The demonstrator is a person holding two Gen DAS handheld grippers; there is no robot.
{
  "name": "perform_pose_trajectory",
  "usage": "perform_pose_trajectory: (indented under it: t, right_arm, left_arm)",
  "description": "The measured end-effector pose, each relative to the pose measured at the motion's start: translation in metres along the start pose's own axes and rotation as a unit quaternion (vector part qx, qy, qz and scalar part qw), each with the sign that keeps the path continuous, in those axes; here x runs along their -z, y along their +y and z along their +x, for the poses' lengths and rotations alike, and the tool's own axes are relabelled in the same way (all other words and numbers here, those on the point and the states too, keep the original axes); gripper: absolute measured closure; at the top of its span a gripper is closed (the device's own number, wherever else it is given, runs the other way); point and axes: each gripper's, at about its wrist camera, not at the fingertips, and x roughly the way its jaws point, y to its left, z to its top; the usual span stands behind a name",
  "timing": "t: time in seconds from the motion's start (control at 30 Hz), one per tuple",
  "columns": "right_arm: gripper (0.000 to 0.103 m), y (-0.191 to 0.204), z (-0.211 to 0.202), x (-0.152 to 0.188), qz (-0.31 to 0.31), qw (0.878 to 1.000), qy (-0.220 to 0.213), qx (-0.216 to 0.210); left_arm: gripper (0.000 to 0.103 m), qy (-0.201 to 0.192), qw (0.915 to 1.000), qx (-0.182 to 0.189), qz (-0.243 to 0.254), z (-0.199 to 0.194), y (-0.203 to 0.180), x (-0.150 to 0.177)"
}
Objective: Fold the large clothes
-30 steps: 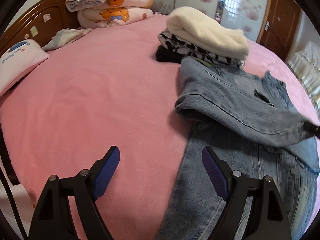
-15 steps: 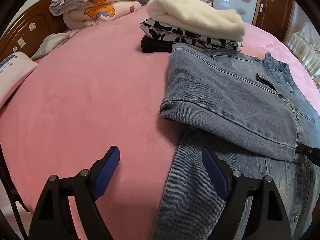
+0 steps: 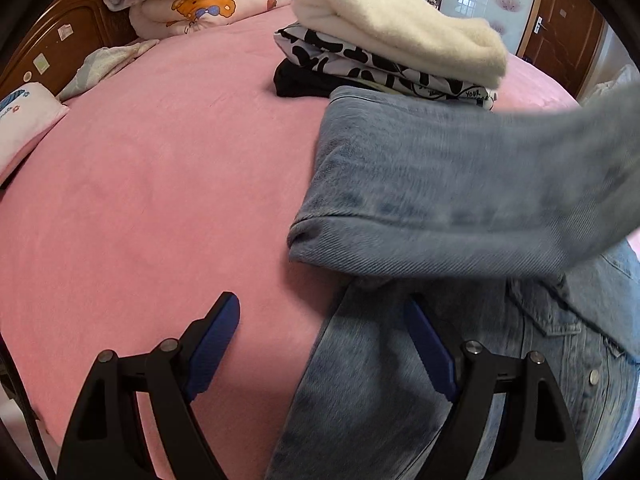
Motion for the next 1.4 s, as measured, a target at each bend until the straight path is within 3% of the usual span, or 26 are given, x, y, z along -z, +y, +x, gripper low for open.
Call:
perform_pose_trajectory:
  t: [0.1, 0.2, 0.33, 0.43, 0.57, 0.7, 0.73, 0.8, 0.87, 0.9, 1.1, 1.4]
  right_arm:
    - [0.098, -0.026, -0.007, -0.012, 0.018, 0.999, -0.017, 0.033]
    - [0.099, -0.072, -0.014, -0.001, 0.059, 0.995, -0.013, 0.078]
    - [0.099, -0.14, -0.016, 0.046, 0.128, 0.981, 0.024, 0.143]
    - [0.099, -0.174, -0.002, 0.095, 0.164, 0.967, 0.082, 0.178]
    - [0.099, -0.193, 0.017, 0.159, 0.215, 0.951, 0.15, 0.166]
    - [0.094, -0.199, 0.018, 0.187, 0.244, 0.944, 0.173, 0.141]
    - [0.092, -0.2, 0.014, 0.188, 0.253, 0.943, 0.168, 0.134]
    - [0.076, -0.204, 0.005, 0.185, 0.269, 0.943, 0.154, 0.123]
    - [0.058, -0.207, -0.003, 0.177, 0.263, 0.945, 0.135, 0.138]
    - [0.054, -0.208, -0.005, 0.173, 0.258, 0.947, 0.128, 0.143]
    - [0.054, -0.237, 0.027, 0.145, 0.26, 0.949, 0.129, 0.127]
    - [0.052, -0.271, 0.09, 0.124, 0.254, 0.945, 0.165, 0.121]
  left_arm:
    - [0.02, -0.003, 1.0, 0.0, 0.004, 0.002, -0.004, -0.003]
    - [0.02, 0.001, 1.0, -0.001, 0.009, 0.006, -0.007, -0.004]
    - [0.02, 0.006, 0.9998, 0.0, 0.018, 0.012, -0.011, -0.005]
    - [0.02, 0.011, 0.9995, -0.005, 0.027, 0.017, -0.015, -0.007]
    - [0.02, 0.025, 0.9991, -0.004, 0.033, 0.021, -0.016, -0.009]
    - [0.02, 0.04, 0.9971, 0.035, 0.054, 0.014, -0.015, -0.01]
    - [0.02, 0.046, 0.9945, 0.067, 0.066, 0.009, -0.015, -0.01]
    - [0.02, 0.049, 0.9891, 0.113, 0.081, -0.003, -0.014, -0.011]
    - [0.02, 0.037, 0.9853, 0.137, 0.095, -0.015, -0.015, -0.016]
    - [0.02, 0.03, 0.9845, 0.142, 0.099, -0.019, -0.016, -0.021]
    - [0.02, 0.027, 0.9871, 0.14, 0.073, 0.007, -0.027, -0.079]
    - [0.02, 0.089, 0.9875, 0.118, 0.056, 0.092, -0.055, -0.135]
